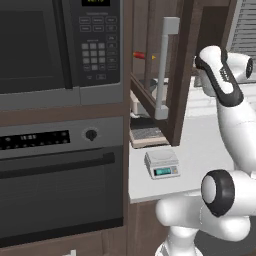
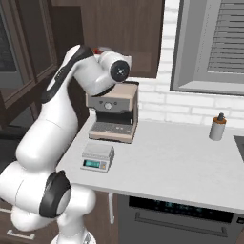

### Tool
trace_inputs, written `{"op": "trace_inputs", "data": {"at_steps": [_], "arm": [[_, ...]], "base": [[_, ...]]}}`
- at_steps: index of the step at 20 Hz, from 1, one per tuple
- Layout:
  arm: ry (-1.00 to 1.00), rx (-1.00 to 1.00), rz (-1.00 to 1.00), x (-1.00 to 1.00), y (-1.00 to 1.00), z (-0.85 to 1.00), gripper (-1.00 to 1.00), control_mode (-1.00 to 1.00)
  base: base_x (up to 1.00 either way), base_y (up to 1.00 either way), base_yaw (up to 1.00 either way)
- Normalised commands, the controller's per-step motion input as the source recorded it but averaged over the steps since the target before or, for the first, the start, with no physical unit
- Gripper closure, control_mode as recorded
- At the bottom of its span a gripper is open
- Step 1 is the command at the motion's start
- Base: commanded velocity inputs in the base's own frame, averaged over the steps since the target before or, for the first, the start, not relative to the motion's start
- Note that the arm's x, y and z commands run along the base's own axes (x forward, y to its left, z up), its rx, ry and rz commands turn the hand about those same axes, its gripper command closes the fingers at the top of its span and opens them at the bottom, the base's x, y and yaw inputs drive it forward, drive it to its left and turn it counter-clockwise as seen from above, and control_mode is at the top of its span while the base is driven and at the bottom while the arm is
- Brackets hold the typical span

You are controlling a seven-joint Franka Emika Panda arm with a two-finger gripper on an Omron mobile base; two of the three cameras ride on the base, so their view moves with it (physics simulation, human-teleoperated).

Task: Pick the canned food and place it on the digital scale for weighing, and close the cabinet.

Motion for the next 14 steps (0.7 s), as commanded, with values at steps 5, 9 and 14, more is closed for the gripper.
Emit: {"op": "trace_inputs", "data": {"at_steps": [5,9,14], "arm": [[0.0,0.0,0.21,-1.0,-0.38,0.05,1.0,-1.0],[-0.01,0.0,0.27,-1.0,-0.51,-0.19,1.0,-1.0],[-0.14,-0.1,0.41,-1.0,-0.14,-0.78,1.0,-1.0]], "base": [[0.0,0.0,0.0],[0.0,0.0,0.0],[0.0,0.0,0.0]]}}
